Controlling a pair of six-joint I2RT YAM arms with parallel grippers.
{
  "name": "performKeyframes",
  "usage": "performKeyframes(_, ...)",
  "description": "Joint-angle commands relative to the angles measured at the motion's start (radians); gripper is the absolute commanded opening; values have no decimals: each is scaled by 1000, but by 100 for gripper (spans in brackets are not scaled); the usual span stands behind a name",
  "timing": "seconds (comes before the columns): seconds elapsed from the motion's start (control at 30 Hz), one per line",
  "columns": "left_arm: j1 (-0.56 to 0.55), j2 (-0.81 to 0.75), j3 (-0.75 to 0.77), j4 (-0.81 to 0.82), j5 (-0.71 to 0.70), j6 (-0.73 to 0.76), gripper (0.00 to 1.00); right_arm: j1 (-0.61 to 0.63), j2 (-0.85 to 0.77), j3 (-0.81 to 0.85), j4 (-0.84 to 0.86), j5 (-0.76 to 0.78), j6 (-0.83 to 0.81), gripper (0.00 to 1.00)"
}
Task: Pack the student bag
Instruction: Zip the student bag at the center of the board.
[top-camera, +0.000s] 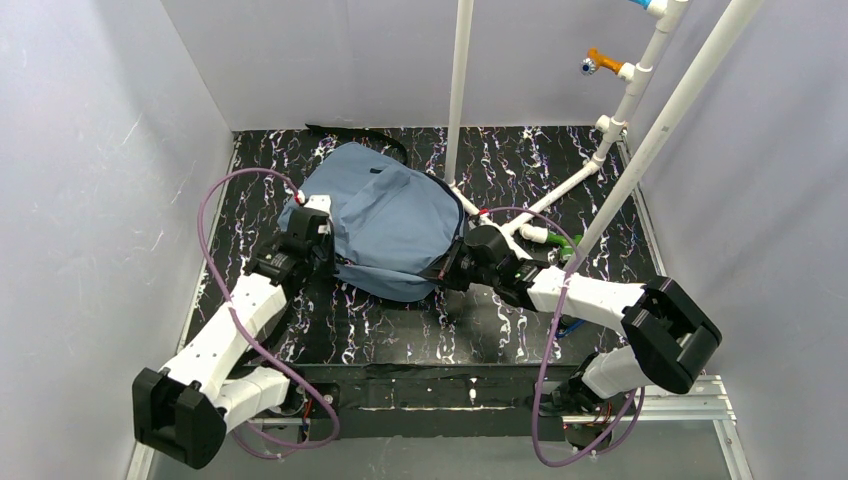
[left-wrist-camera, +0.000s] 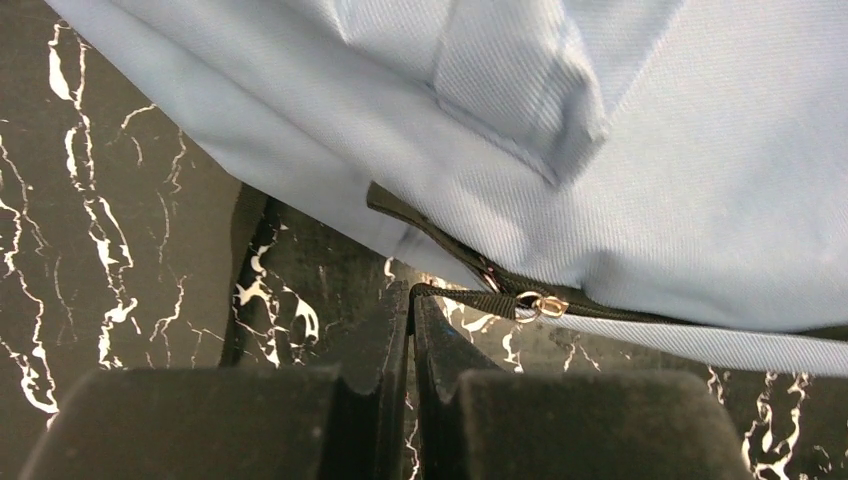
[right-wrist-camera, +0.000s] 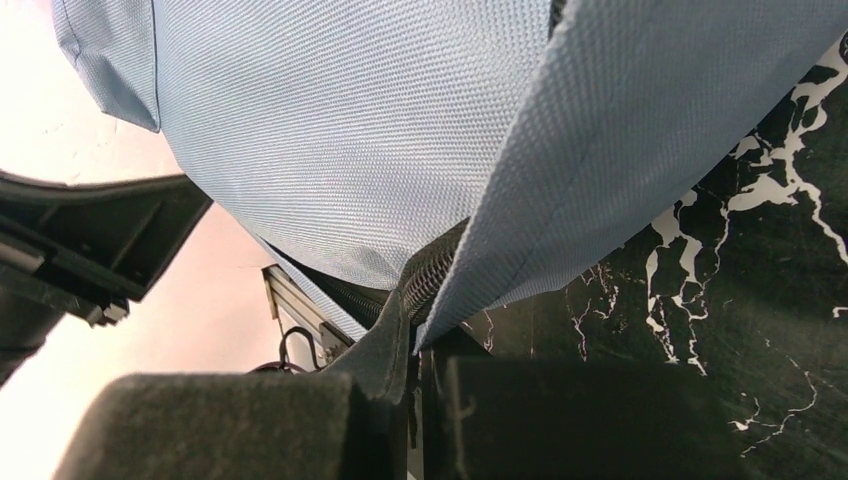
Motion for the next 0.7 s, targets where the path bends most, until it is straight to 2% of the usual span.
performKeyframes(0.0,91,55,71,-20,-197,61,0,-29,-44,-37,-90,49,-95,1)
performKeyframes(0.17,117,61,70,-12,-184,72,0,-14,-36,-4,-28,-31,-222,1)
performKeyframes(0.4,153,87,67,-43,-262,56,0,31,-58,10,-22,-12,-302,1)
performKeyframes(0.53,157,51,67,-61,-220,18,0,95,-39,30,-33,-21,-403,1)
performKeyframes(0.57,159,32,73,-70,-189,3,5,115,-24,40,-35,-41,-440,1)
performKeyframes(0.6,160,8,78,-76,-143,-5,16,135,-13,44,-39,-53,-470,1)
performKeyframes(0.67,162,-39,96,-94,-51,-17,42,193,2,40,-30,-45,-546,1)
